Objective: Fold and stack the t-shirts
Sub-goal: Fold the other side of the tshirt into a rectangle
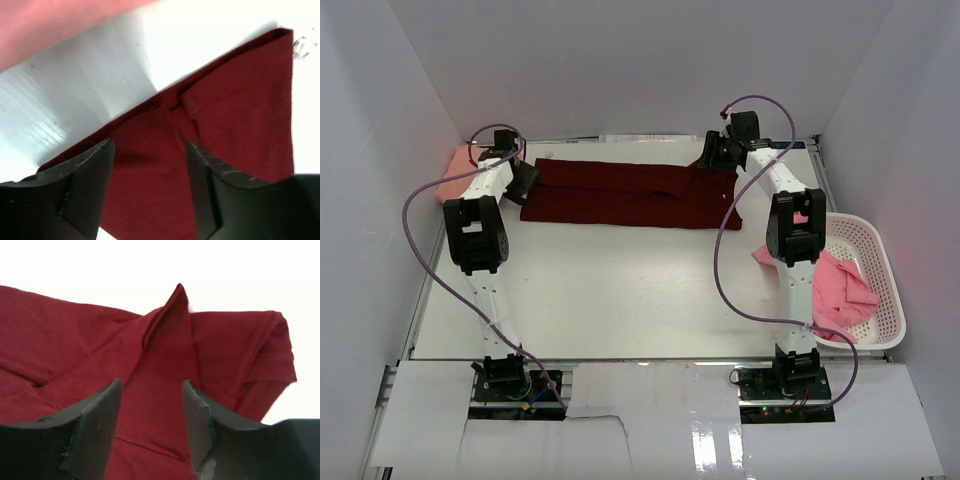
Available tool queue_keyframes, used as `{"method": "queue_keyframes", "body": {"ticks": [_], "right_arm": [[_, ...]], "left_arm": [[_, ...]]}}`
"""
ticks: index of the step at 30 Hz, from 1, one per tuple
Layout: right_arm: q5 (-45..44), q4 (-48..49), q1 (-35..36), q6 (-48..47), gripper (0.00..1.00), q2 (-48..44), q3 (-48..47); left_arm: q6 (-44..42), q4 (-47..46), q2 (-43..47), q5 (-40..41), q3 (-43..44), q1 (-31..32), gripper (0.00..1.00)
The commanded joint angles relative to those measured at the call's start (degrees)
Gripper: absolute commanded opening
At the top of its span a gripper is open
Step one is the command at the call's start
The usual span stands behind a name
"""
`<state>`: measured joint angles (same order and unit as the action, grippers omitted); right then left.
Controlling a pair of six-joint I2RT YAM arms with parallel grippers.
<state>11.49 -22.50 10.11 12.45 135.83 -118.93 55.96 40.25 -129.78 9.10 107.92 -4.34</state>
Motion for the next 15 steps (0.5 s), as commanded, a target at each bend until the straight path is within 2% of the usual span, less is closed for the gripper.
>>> {"method": "queue_keyframes", "body": {"ticks": [1,2,4,5,8,15], "right_arm": [[-2.52,4.74,-0.44,-0.05,0.60,-5.83,1.51],[-2.87,5.01,-0.53,-0.14,0.61,-6.36,2.12],[-3.58,6.15,-0.53,-0.23,0.72,-8.11,3.44],[-3.75,6.42,-0.53,-0.32,0.74,-8.82,4.06],[-3.49,6.95,-0.53,-0.06,0.74,-11.20,7.22],[-1.03,5.62,-0.44,3.45,0.74,-16.81,16.97]], "left_arm": [[1.08,-1.92,3.30,-0.23,3.96,-0.58,0.74],[0.47,-2.02,3.21,-0.14,6.49,-0.50,0.75],[0.11,-2.02,2.95,0.39,8.88,-0.58,0.75],[-0.15,-2.10,3.04,0.39,9.76,-0.58,0.75],[-1.56,-2.89,4.18,-0.75,10.82,-0.50,0.75],[-12.62,-7.02,7.78,-6.98,3.45,2.14,0.75]]}}
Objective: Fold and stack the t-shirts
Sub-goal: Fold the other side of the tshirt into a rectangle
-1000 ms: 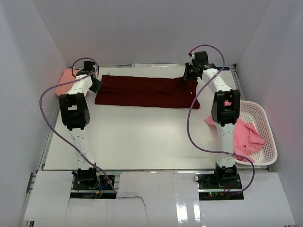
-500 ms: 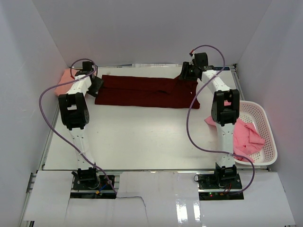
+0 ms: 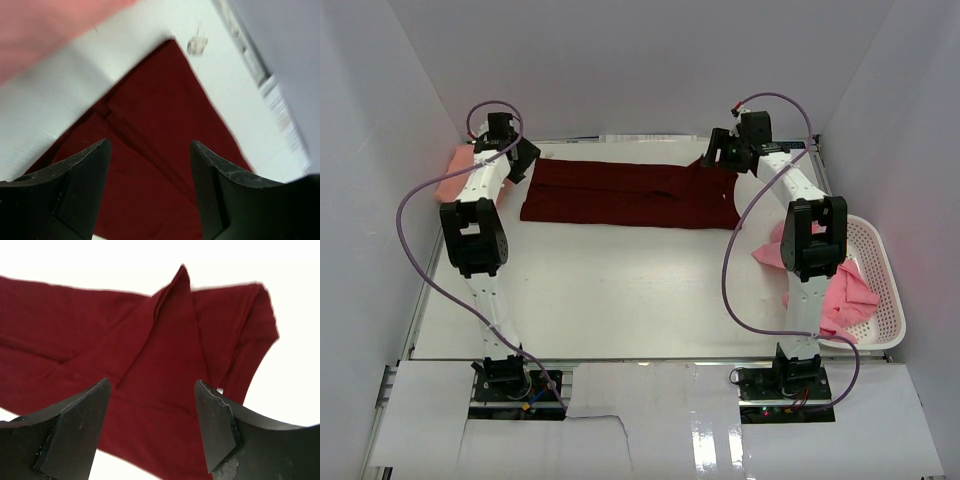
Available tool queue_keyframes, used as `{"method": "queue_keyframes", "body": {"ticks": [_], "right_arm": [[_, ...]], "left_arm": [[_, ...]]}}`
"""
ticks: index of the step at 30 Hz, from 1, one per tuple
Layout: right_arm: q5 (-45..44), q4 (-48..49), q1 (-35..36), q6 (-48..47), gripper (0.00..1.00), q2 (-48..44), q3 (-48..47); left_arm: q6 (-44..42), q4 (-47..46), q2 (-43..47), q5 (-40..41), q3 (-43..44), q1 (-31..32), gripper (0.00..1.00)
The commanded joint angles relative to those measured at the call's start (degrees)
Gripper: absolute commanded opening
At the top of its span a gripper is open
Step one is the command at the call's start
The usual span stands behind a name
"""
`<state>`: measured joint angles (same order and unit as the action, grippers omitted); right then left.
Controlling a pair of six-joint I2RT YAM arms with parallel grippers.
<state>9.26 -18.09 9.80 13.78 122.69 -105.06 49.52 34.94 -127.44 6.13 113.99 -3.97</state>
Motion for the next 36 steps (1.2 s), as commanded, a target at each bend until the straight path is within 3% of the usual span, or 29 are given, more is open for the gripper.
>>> {"method": "queue_keyframes", "body": {"ticks": [1,8,11,17,22,36], "right_arm": [[0.94,1.12,-0.13,2.65,0.75,-4.04,5.54],[-0.20,-2.74,-0.05,3.27,0.74,-6.06,11.18],[0.23,-4.41,0.04,2.39,0.74,-5.62,11.97],[1.55,-5.99,0.57,1.43,0.72,-5.10,13.47],[1.73,-7.31,1.01,0.72,0.65,-4.48,13.82],[-5.12,-11.88,3.12,-1.83,0.68,-1.32,13.21]], "left_arm": [[-9.41,-3.28,5.53,-5.41,-4.38,2.03,0.74],[-22.33,-4.53,3.07,-18.07,-3.87,5.81,0.78],[-23.41,-5.05,2.90,-19.84,-4.04,6.69,0.83],[-24.99,-5.05,2.19,-17.65,-4.83,9.15,0.85],[-27.01,-5.49,1.32,-15.71,-6.77,10.56,0.85],[-25.79,-7.08,0.16,-12.29,-13.53,11.17,0.84]]}}
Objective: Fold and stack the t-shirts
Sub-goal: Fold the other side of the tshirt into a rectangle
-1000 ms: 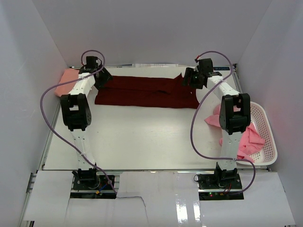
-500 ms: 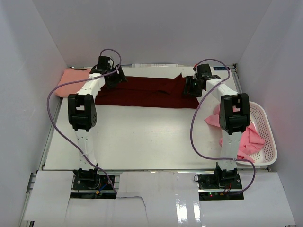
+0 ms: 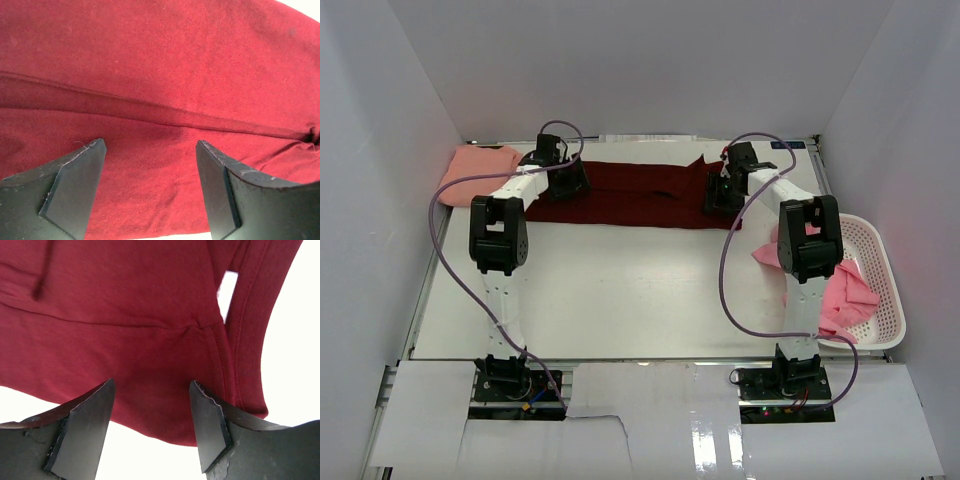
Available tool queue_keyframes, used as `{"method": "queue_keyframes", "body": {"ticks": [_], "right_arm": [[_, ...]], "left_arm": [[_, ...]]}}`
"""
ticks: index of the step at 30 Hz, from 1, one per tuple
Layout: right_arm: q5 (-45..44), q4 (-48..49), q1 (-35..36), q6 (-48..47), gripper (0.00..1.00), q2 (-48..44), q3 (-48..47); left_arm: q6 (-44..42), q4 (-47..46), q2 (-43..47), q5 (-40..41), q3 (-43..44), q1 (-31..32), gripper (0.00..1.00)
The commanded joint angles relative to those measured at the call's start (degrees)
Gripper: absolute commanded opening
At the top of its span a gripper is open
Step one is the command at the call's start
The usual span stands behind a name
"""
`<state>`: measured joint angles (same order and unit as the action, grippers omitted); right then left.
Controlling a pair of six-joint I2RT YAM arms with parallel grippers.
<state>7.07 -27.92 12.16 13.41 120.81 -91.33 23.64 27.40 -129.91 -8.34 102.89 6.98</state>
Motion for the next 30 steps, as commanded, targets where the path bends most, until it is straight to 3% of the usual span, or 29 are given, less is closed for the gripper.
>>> {"method": "queue_keyframes", "body": {"ticks": [1,15,30], "right_arm": [[-3.11,-2.05,1.10,-1.46,0.68,0.39,-0.08],[-9.00,-3.37,2.60,-1.37,0.68,-4.00,9.93],[-10.68,-3.10,7.43,2.67,0.69,-24.83,38.06]], "left_arm": [[0.27,0.55,3.08,2.80,-3.13,0.22,0.84],[4.31,1.52,14.67,13.35,-20.52,4.35,0.84],[10.81,1.61,37.69,15.81,-46.63,10.15,0.84]]}}
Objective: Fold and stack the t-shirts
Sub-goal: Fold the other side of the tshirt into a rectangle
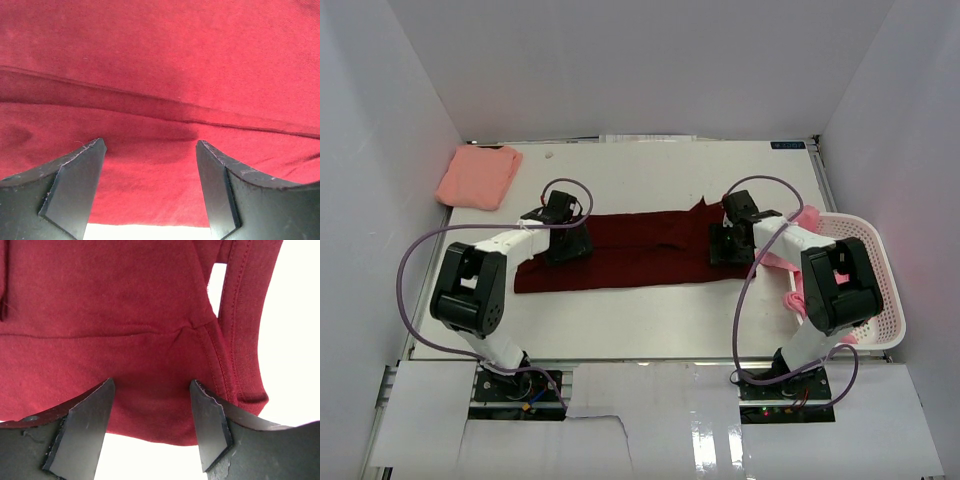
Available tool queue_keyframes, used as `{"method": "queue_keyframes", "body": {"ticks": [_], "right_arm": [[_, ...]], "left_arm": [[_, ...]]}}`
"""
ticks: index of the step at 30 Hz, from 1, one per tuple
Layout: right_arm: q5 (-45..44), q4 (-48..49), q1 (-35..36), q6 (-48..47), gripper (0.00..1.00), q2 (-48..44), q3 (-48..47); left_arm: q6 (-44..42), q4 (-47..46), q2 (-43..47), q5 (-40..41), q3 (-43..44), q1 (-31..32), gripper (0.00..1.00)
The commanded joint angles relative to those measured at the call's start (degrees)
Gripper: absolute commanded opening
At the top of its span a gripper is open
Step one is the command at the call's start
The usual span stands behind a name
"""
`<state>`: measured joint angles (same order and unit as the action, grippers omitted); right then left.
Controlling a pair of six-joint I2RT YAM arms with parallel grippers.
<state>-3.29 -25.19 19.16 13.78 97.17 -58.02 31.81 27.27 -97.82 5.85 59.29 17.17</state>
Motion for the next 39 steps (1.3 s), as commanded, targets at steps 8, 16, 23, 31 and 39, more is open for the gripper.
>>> {"method": "queue_keyframes", "body": {"ticks": [8,16,23,31,39], "right_arm": [[-3.38,-8.46,1.14,2.48,0.69,-6.29,3.19],[-13.48,-16.55,6.06,-1.30,0.71,-5.41,-14.12],[7.75,-13.49,6.95,2.21,0.73,-6.29,-13.44],[19.89,3.27,5.63,13.63,0.72,-9.10,-3.08],[25.70,15.87,0.36,23.56,0.69,-10.16,4.75]], "left_arm": [[1.41,4.62,9.14,5.21,-0.25,0.49,0.85],[-1.31,9.82,9.58,10.50,13.72,5.59,0.86],[3.43,8.34,10.81,-2.58,17.71,14.45,0.85],[1.42,-12.48,14.67,-1.62,5.68,28.97,0.82],[4.91,-29.87,25.39,0.13,-16.70,31.44,0.79]]}}
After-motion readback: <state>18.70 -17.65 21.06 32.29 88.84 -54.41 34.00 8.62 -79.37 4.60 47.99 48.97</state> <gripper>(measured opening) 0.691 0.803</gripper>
